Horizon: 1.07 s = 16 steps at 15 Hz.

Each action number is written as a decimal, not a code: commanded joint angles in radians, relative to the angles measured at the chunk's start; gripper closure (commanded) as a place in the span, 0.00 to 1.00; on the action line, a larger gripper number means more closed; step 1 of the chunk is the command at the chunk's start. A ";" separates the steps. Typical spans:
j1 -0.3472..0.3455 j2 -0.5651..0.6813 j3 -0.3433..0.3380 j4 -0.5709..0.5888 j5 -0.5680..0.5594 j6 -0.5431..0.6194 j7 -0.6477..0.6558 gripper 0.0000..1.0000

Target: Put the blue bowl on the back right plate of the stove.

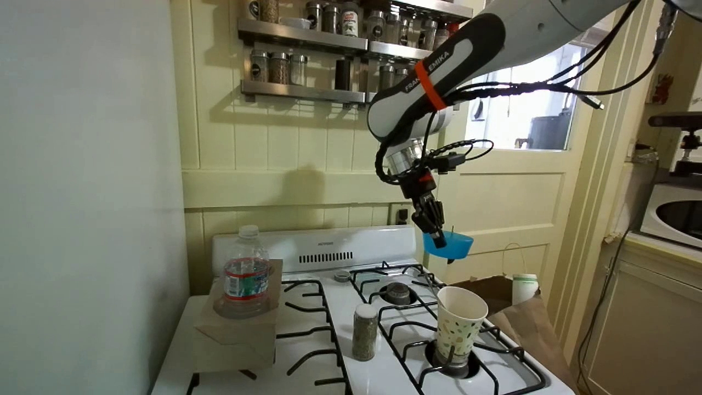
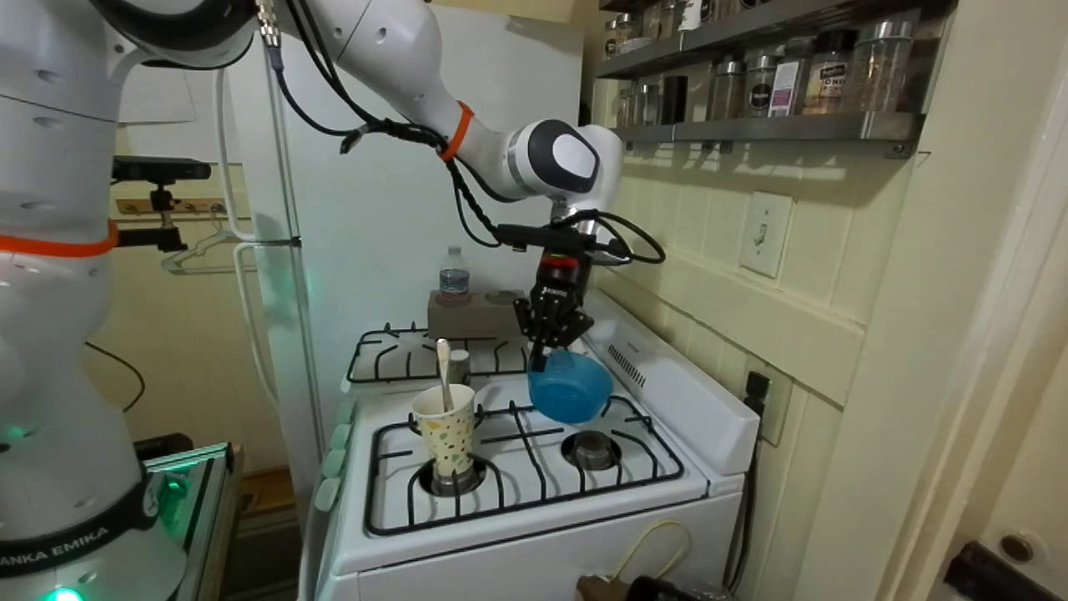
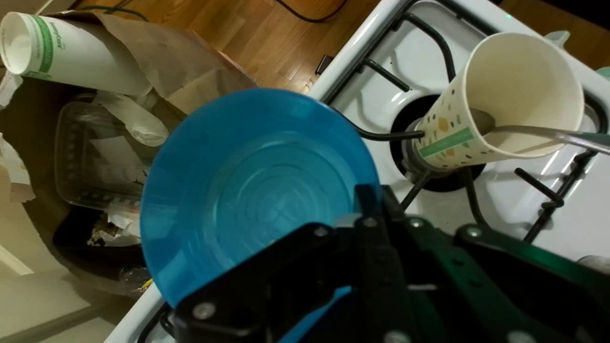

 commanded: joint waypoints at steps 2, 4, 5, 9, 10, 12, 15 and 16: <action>0.006 0.115 0.034 0.111 -0.010 -0.016 0.017 0.99; 0.033 0.174 0.047 0.168 -0.036 -0.029 0.071 0.99; 0.050 0.202 0.051 0.191 -0.060 -0.026 0.096 0.99; 0.118 0.298 0.046 0.282 -0.118 -0.054 0.232 0.99; 0.131 0.321 0.044 0.304 -0.127 -0.057 0.259 0.99; 0.148 0.361 0.036 0.344 -0.133 -0.066 0.314 0.99; 0.149 0.386 0.026 0.370 -0.121 -0.054 0.375 0.99; 0.146 0.391 0.023 0.376 -0.118 -0.049 0.385 0.99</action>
